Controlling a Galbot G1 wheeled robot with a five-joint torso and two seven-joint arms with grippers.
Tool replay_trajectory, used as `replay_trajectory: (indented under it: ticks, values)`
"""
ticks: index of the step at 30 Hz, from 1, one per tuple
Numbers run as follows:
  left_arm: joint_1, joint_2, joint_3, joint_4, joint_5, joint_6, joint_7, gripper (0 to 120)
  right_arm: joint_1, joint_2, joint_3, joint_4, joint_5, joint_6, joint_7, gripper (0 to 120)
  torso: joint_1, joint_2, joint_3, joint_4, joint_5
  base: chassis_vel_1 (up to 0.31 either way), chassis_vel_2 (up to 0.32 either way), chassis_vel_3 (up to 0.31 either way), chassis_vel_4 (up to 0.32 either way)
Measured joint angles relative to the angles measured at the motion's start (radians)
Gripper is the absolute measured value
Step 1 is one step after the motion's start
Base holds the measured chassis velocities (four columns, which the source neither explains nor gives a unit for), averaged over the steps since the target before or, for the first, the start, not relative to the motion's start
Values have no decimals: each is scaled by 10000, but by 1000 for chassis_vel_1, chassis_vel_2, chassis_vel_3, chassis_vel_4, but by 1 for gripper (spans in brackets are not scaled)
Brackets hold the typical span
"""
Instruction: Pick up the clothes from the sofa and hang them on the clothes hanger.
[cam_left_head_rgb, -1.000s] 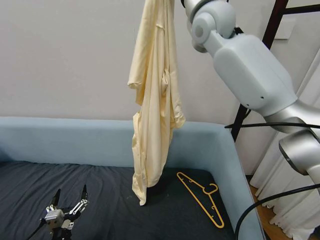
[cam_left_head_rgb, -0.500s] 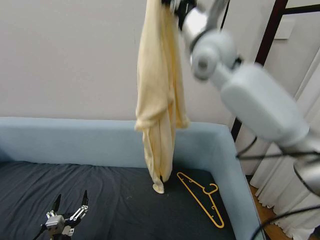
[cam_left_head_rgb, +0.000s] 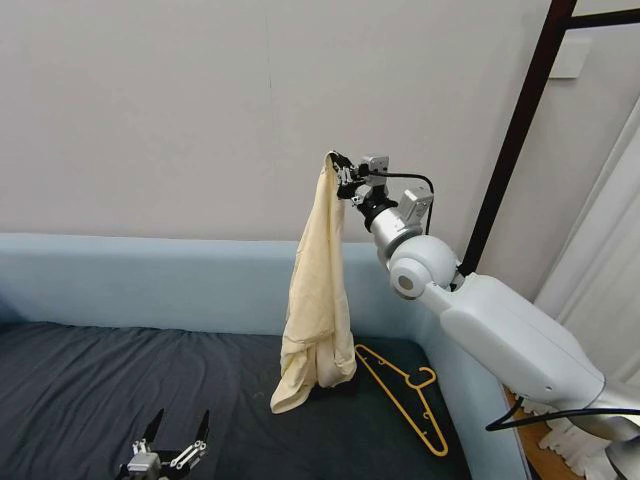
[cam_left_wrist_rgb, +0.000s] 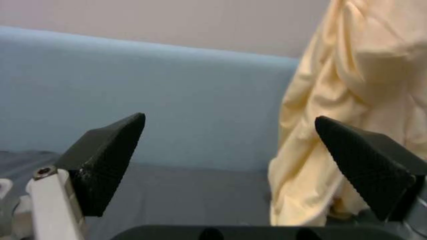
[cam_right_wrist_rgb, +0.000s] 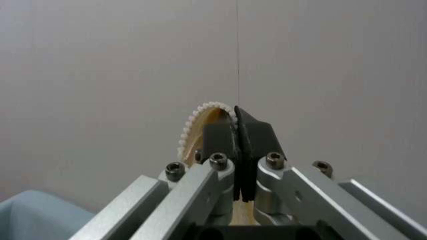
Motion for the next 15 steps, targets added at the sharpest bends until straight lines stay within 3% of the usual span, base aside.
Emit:
replay_trajectory:
  ticks: [2, 5, 15]
  values:
    - [-582, 1, 582, 456, 192, -45, 129, 100, -9, 262, 162, 6, -149, -52, -13, 0, 0, 0, 0, 5, -40, 0, 0, 0, 0]
    - [-1210, 177, 919, 788, 226, -45, 264, 100, -81, 556, 301, -81, -431, -79, -82, 0, 0, 0, 0, -2, -10, 0, 0, 0, 0]
    - [-2986, 1006, 1511, 2117, 91, -82, 1510, 100, -97, 1607, 296, -826, -1117, -88, -438, 0, 2, 0, 1, 1, -18, 0, 0, 0, 0]
